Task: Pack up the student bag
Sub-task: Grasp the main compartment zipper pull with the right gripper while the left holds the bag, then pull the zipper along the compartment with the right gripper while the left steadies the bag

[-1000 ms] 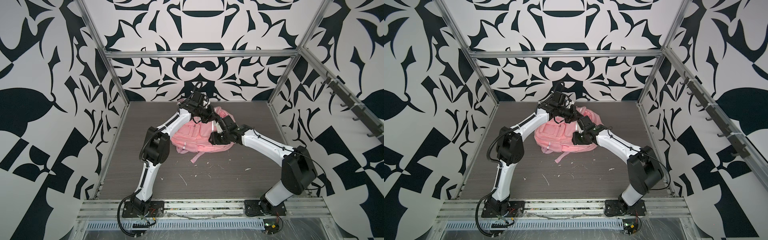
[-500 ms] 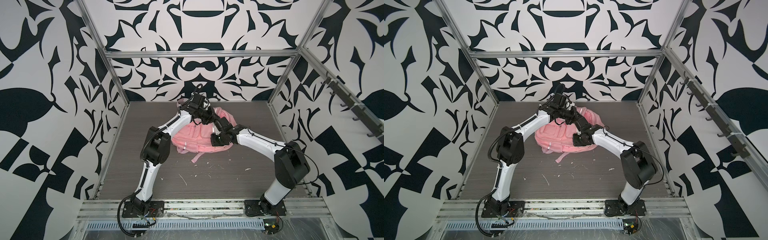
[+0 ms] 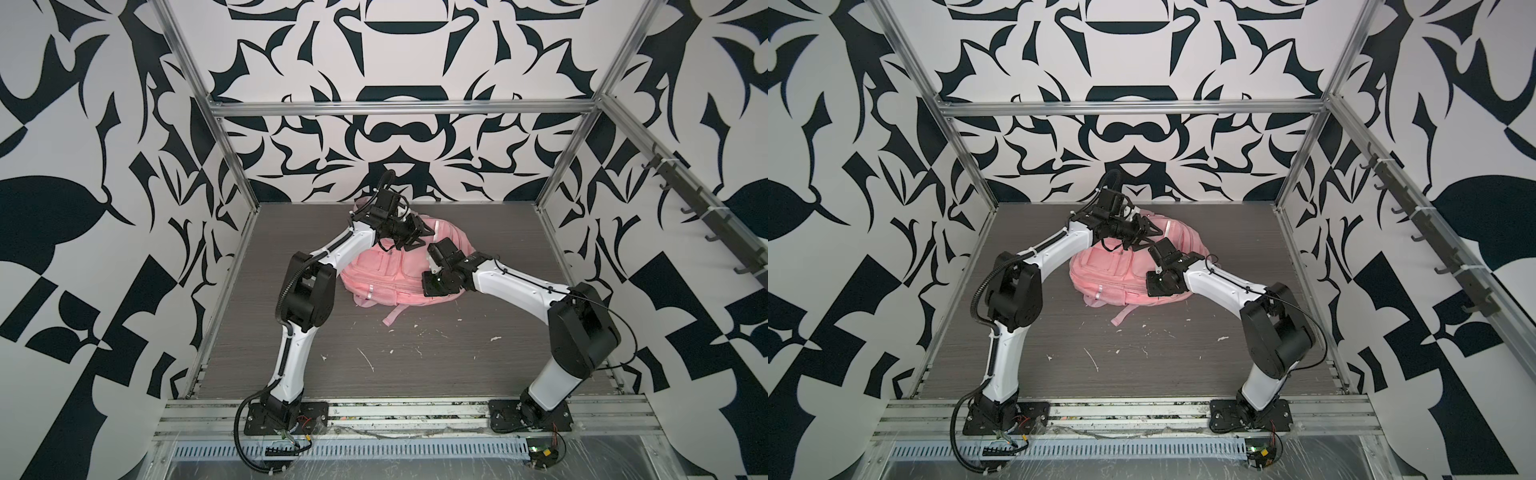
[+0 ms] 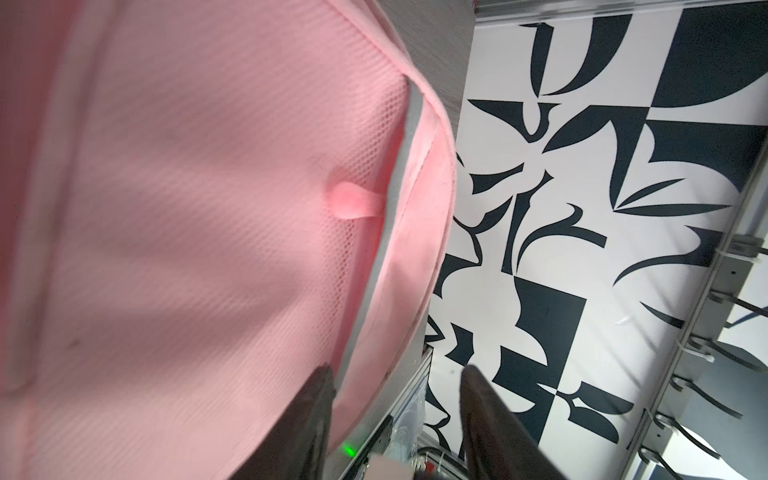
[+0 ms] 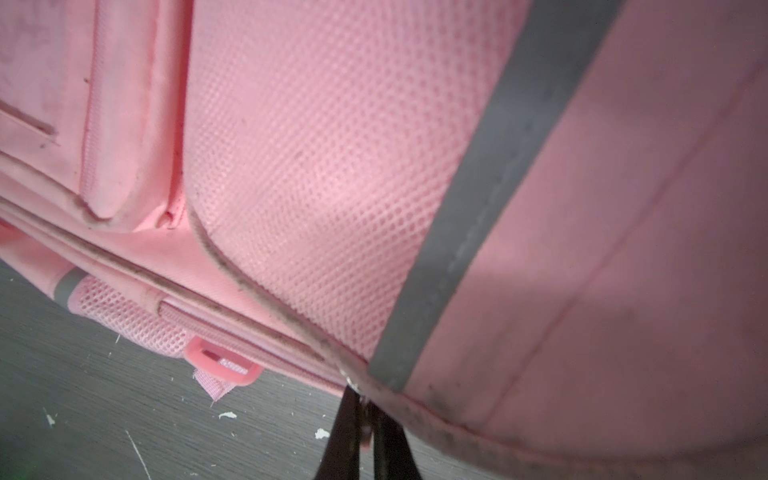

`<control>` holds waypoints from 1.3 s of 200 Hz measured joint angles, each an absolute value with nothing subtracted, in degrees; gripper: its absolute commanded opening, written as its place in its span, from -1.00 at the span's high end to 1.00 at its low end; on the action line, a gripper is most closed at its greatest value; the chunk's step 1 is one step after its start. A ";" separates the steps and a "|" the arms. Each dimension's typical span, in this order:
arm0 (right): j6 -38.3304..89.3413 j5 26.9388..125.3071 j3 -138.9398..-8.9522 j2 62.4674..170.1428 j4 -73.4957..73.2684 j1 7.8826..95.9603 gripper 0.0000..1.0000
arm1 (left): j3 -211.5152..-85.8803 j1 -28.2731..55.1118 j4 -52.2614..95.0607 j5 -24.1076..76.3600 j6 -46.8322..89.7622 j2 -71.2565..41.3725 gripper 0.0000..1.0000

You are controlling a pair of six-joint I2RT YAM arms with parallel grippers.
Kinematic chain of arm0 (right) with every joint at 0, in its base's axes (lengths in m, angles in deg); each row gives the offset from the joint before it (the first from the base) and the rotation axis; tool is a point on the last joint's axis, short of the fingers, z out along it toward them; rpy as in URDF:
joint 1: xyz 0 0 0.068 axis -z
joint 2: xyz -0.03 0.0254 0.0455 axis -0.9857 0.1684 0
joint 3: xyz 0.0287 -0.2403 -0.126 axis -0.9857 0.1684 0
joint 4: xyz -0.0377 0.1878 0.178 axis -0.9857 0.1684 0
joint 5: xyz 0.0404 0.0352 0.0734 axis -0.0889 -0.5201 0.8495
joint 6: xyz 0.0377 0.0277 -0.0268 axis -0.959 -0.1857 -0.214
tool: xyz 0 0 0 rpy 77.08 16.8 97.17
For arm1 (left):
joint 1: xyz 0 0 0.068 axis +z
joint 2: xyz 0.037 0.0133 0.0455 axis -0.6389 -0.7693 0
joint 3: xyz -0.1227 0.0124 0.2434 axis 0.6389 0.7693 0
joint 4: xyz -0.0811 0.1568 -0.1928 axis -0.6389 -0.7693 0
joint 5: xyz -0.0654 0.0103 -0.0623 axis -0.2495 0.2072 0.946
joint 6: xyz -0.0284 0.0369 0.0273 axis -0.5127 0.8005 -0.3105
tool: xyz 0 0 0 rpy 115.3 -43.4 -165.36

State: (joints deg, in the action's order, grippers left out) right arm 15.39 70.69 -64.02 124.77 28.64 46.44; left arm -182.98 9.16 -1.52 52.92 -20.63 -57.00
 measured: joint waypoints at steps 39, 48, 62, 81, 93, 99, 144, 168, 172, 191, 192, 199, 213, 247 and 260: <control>16.00 70.69 -60.96 122.59 25.64 46.44 0.92 | -165.03 13.03 2.15 51.91 -22.48 -43.84 -0.01; 16.20 70.67 -60.61 122.54 25.16 46.44 0.80 | -162.41 13.71 1.96 51.58 -22.33 -41.16 0.00; 16.31 70.50 -60.48 122.59 24.94 46.44 0.61 | -159.98 14.67 1.98 51.10 -21.67 -38.16 0.00; 16.83 69.93 -60.48 122.63 24.79 46.44 0.44 | -156.38 14.54 2.98 50.84 -21.35 -35.12 0.00; 17.27 69.64 -60.48 122.83 24.77 46.44 0.33 | -153.58 14.13 3.44 50.75 -21.28 -33.64 0.00; 17.34 69.45 -60.48 122.98 24.75 46.44 0.28 | -152.46 13.99 3.53 50.71 -21.24 -33.18 0.00; 17.56 68.68 -60.77 125.10 24.44 46.44 0.25 | -147.79 13.56 3.75 50.51 -20.82 -31.23 0.00; 18.17 68.31 -60.99 126.04 24.44 46.44 0.72 | -146.26 13.56 4.08 50.40 -20.76 -29.81 0.01; 17.51 68.27 -60.99 126.15 24.44 46.44 0.78 | -146.08 13.56 4.10 50.38 -20.65 -29.53 0.00; 17.86 68.35 -61.03 126.41 24.33 46.44 0.93 | -144.95 13.56 3.84 50.29 -19.58 -27.69 -0.39; 17.82 68.33 -61.05 126.43 24.33 46.44 0.94 | -144.90 13.56 3.81 50.27 -19.71 -27.60 -0.41; 17.95 68.33 -61.05 126.46 24.31 46.44 0.97 | -144.73 13.56 3.18 50.21 -19.12 -26.90 -0.50; 18.06 68.51 -61.05 126.46 24.18 46.44 1.00 | -144.66 13.56 1.69 50.19 -17.52 -25.99 -0.57; 18.12 70.08 -59.76 126.15 21.66 46.28 1.00 | -143.13 13.71 -3.38 49.46 -14.11 -24.37 -0.80; 18.50 70.54 -59.35 125.71 21.16 46.17 1.00 | -141.12 14.02 -4.99 49.09 -13.28 -23.41 -0.92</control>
State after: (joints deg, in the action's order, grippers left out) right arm 18.50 70.54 -59.35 125.71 21.16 46.17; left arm -141.12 14.02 -4.99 49.09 -13.28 -23.41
